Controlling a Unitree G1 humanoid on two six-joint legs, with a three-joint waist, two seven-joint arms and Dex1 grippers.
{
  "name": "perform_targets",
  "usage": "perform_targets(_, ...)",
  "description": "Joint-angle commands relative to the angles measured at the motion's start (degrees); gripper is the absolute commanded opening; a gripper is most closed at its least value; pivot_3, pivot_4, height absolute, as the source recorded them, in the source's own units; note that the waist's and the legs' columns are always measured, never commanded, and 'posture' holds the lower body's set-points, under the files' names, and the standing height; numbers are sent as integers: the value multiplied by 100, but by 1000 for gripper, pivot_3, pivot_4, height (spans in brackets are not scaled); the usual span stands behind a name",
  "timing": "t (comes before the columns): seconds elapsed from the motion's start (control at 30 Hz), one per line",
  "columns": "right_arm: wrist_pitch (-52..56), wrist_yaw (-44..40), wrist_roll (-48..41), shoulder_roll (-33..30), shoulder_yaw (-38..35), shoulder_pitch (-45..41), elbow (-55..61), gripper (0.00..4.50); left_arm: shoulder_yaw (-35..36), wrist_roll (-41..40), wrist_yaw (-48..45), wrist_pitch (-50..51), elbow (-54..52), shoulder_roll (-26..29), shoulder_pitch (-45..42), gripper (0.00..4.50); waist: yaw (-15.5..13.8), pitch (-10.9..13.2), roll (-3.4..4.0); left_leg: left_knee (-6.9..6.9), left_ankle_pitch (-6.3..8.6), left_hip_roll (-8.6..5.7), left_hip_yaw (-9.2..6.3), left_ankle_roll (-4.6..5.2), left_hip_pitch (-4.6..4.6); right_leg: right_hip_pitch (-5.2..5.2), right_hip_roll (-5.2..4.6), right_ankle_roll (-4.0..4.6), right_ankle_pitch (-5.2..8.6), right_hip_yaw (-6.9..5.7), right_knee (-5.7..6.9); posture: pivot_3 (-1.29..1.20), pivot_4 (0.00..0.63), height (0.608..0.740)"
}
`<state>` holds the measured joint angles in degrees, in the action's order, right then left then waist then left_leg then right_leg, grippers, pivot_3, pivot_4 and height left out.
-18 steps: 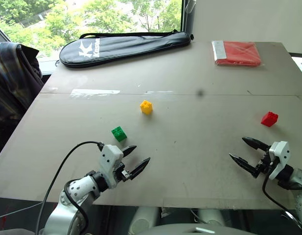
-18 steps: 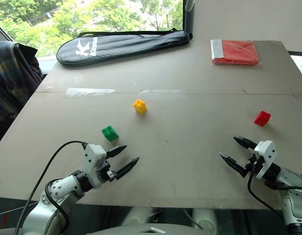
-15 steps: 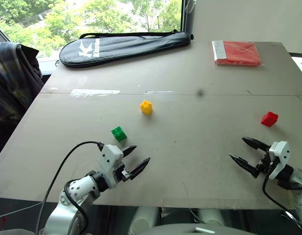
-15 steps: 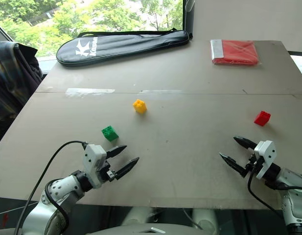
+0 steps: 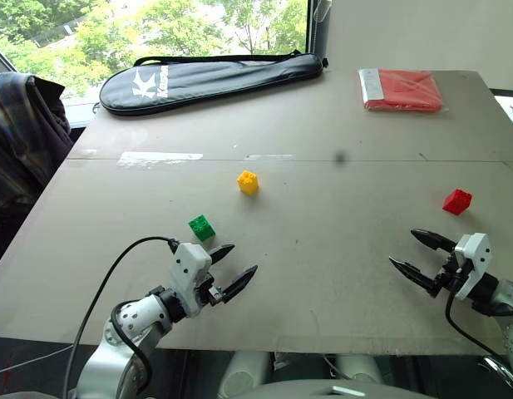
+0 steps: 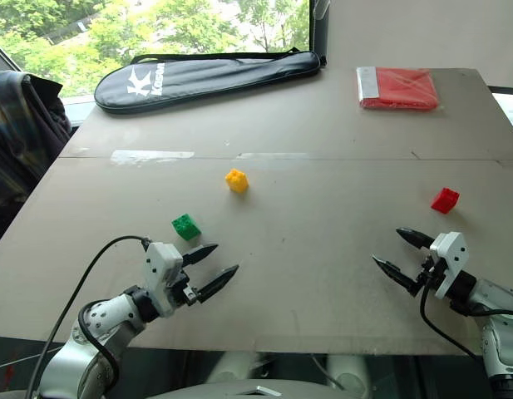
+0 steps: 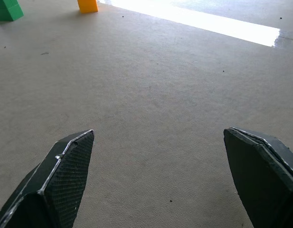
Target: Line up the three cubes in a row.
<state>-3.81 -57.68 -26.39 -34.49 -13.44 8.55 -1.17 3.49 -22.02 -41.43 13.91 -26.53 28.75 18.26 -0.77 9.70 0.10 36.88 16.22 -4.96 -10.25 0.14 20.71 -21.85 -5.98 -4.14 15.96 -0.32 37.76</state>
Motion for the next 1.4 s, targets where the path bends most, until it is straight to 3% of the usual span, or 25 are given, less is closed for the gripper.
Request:
perform_targets(0.03,1,45,-32,8,-75,23,203,4500,26,-82,-53,-55,-115,40,-3,3781,-3,0,0,0,0,0,0,0,0,0,0,0,0,0,0,0,150,732)
perform_targets(0.3,-14,703,53,288,-295,129,483,4500,-94,-84,-467,-227,17,195,-479,3781,-5,0,0,0,-1,0,0,-2,0,-2,1,-1,0,0,2,0,150,732)
perform_targets(0.4,199,1549,166,411,-783,452,912,4500,-169,-53,-828,-244,-54,525,-996,3781,-20,0,0,1,-12,-1,-3,-21,4,-5,1,-1,-1,1,4,0,150,732)
perform_targets(0.57,955,3457,367,1128,-1324,765,1868,4500,-187,-716,-1191,418,-383,912,-2087,3781,-14,-1,0,1,-14,-1,4,-24,13,-24,5,-1,-1,3,13,0,150,732)
perform_targets(0.7,1390,4455,840,1683,-1019,414,2102,4500,-382,-1082,-1462,900,-416,1071,-2864,3781,93,-2,3,0,-15,4,30,-26,10,-41,13,-1,-2,24,26,0,150,732)
perform_targets(0.9,1697,5437,1651,2041,-630,-271,1489,4500,-637,-1172,-1690,1435,-261,1267,-3756,3781,160,-3,4,0,-16,5,51,-25,11,-57,24,-10,-8,52,32,0,150,732)
perform_targets(1.4,1039,5526,1751,1953,-639,-1761,-564,4500,-800,-1114,-1674,1828,-363,1315,-4376,3781,282,-6,-17,20,-16,25,117,-23,4,-71,60,-22,-51,131,32,0,150,732)
